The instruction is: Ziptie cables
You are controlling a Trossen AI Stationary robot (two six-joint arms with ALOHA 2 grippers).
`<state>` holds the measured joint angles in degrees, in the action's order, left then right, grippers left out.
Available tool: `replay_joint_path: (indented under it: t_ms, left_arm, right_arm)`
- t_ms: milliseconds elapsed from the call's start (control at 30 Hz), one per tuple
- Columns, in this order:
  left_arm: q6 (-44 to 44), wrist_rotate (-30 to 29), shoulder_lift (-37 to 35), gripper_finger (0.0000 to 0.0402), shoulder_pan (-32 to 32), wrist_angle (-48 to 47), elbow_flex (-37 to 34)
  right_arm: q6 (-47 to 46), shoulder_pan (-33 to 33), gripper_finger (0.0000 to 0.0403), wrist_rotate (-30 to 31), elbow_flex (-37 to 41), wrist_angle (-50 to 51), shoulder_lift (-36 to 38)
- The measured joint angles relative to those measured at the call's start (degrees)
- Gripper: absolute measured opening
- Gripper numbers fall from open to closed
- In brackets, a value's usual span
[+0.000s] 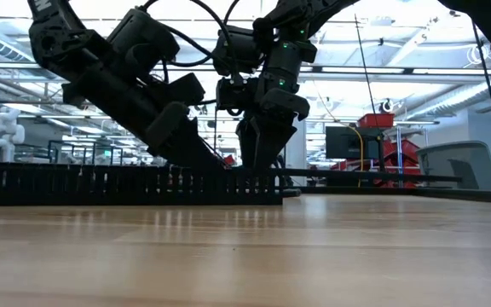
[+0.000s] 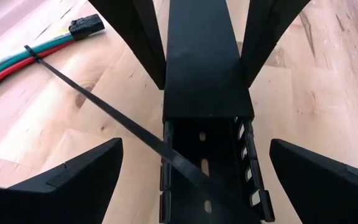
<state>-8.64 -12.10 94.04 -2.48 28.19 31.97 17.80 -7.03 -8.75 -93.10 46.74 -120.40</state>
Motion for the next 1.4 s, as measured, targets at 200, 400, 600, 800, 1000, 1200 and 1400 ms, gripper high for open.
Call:
replay_joint_path:
  t_ms: [200, 400, 600, 800, 1000, 1200, 1400]
  left_arm:
    - [0.0, 0.0, 0.0, 0.0399, 0.0, 0.0, 0.0]
    - [0.0, -1.3, 0.0, 0.0364, 0.0, -0.2, 0.0]
    - [-1.5, -1.1, 0.0, 0.0316, -0.2, -0.2, 0.0]
    - [-1.6, -0.2, 0.1, 0.0309, -0.2, 0.0, 0.0]
    - [-3.3, 2.2, 1.7, 0.0309, -0.2, 1.7, 0.0]
    - [-3.1, 3.0, 2.6, 0.0309, -0.2, 3.5, 0.0]
    - [-3.0, 1.7, 2.6, 0.0308, -0.2, 2.9, 0.0]
  right_arm:
    - [0.0, 0.0, 0.0244, 0.0, 0.0, 0.0, 0.0]
    - [0.1, 0.0, 0.0244, 0.0, 0.0, 0.0, 0.0]
    - [0.7, 0.0, 0.0244, 0.0, 0.0, -0.1, 0.0]
    - [0.8, 0.0, 0.0244, 0.0, 0.0, -0.1, 0.0]
    - [0.9, 0.0, 0.0244, 0.0, 0.0, -0.1, 0.0]
    - [0.9, 0.0, 0.0244, 0.0, 0.0, -0.1, 0.0]
    - [0.9, 0.0, 0.0244, 0.0, 0.0, -0.1, 0.0]
